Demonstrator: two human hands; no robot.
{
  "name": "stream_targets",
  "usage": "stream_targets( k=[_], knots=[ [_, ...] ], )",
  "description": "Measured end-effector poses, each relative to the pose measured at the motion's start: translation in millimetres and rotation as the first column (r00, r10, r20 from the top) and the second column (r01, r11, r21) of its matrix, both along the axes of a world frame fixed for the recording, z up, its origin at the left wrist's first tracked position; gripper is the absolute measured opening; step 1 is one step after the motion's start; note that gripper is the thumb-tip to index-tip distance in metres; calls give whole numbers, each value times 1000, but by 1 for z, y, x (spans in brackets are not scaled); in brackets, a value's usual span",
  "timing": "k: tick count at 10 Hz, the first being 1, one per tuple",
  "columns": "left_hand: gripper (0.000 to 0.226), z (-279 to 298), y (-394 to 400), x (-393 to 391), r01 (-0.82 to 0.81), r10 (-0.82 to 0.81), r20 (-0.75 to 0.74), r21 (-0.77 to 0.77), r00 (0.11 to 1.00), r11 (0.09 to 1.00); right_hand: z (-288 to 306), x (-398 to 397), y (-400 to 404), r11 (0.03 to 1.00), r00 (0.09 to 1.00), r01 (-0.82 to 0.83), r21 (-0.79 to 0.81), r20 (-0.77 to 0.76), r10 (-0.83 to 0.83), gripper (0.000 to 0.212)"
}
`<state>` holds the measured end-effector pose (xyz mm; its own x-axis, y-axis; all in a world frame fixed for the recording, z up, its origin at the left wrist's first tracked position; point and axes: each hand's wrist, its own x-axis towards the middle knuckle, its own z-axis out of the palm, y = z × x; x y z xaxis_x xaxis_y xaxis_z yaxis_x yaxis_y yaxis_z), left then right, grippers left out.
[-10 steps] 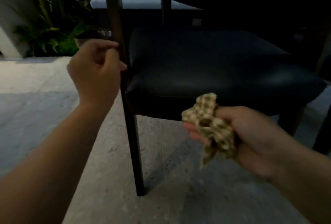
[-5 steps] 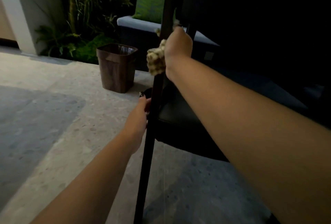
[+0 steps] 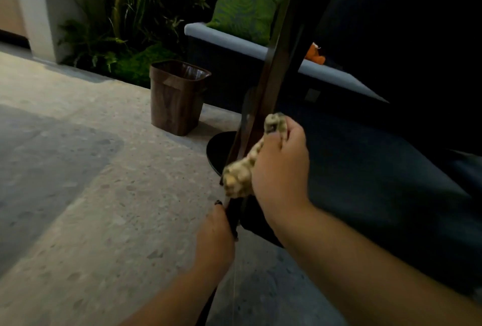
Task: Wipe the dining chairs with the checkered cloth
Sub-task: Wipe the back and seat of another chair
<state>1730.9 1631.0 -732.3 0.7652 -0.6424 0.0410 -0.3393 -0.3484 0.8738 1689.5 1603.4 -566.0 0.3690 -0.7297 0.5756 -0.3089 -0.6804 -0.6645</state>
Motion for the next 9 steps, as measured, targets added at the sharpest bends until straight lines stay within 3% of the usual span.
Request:
stream_targets(
  k=[1, 2, 3, 4, 5, 6, 7, 8, 9],
  knots=[
    [20, -2, -1, 0, 22, -22, -7, -35, 1000, 999, -19, -22, 13, 775, 951, -269, -572, -284, 120, 39],
    [10, -1, -1, -3, 2, -3, -15, -63, 1000, 998, 2, -18, 0, 477, 602, -669, -571, -792, -104, 37],
    [36, -2, -2, -3, -52, 46, -42, -160, 998, 986, 14, 1, 5, 585, 213, -730, -354, -931, -297, 33],
    [44, -3, -4, -2, -73, 66, -61, -137, 996, 988, 13, 16, 7, 560, 141, -750, -352, -912, -385, 29],
    [27, -4, -3, 0, -80, 73, -82, -84, 994, 993, 20, 31, 9, 605, 21, -717, -345, -879, -477, 32],
    [14, -3, 1, 0, -69, 61, -92, -87, 994, 994, 47, 51, 6, 607, -31, -628, -488, -763, -645, 35],
    [16, -1, 2, -1, -67, 51, -139, -114, 989, 991, 94, 65, -4, 515, 1, -547, -660, -615, -788, 34],
    [18, -1, 3, -2, -58, 35, -164, -139, 986, 989, 153, 71, -21, 428, 92, -387, -817, -496, -863, 46],
    [16, -2, 3, -1, -47, 21, -192, -134, 981, 990, 189, 75, -28, 440, 153, -253, -862, -484, -861, 55]
  ],
)
